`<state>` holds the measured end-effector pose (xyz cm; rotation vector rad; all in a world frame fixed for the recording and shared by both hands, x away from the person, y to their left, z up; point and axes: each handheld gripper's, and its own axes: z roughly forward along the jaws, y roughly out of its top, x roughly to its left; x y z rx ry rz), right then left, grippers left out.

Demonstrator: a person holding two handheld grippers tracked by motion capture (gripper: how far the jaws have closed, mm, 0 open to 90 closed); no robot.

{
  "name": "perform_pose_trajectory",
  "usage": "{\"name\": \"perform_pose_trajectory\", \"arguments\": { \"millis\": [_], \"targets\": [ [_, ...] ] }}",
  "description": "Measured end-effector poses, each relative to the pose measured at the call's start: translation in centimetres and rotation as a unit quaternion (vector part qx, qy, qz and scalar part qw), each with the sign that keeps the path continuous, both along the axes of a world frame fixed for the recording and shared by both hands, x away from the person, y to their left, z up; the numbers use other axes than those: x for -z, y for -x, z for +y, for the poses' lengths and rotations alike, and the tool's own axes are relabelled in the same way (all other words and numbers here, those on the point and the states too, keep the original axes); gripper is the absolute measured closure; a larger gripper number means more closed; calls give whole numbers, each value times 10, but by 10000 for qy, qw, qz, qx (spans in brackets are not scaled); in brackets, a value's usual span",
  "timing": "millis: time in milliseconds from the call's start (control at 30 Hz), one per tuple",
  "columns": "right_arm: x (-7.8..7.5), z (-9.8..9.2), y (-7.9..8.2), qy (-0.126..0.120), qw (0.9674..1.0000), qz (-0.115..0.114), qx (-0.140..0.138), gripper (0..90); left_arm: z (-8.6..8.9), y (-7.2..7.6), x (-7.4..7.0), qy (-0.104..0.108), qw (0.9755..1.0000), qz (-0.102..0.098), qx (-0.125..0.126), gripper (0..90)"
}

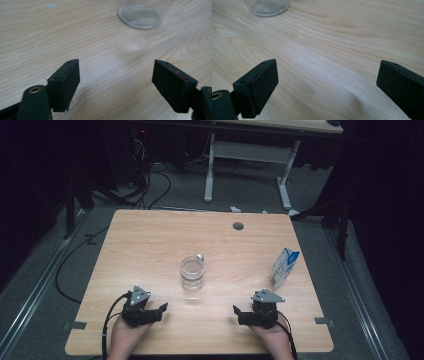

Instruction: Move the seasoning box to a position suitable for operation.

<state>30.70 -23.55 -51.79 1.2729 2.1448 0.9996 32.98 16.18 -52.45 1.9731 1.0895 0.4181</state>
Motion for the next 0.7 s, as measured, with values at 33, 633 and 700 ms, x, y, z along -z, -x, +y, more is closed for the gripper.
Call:
{"name": "perform_pose_trajectory", "arguments": {
  "millis": [33,633,700],
  "targets": [
    [0,-1,1,-2,10000,8,41,54,1,0,0,30,10000,-29,-22,249],
    [5,-3,-4,-59,9997,-96,-213,238,7,1,-4,141,9994,-206,-232,346],
    [5,-3,-5,-17,9996,-122,-261,245,6,2,-5,93,9994,-246,-221,345]
  ]
}}
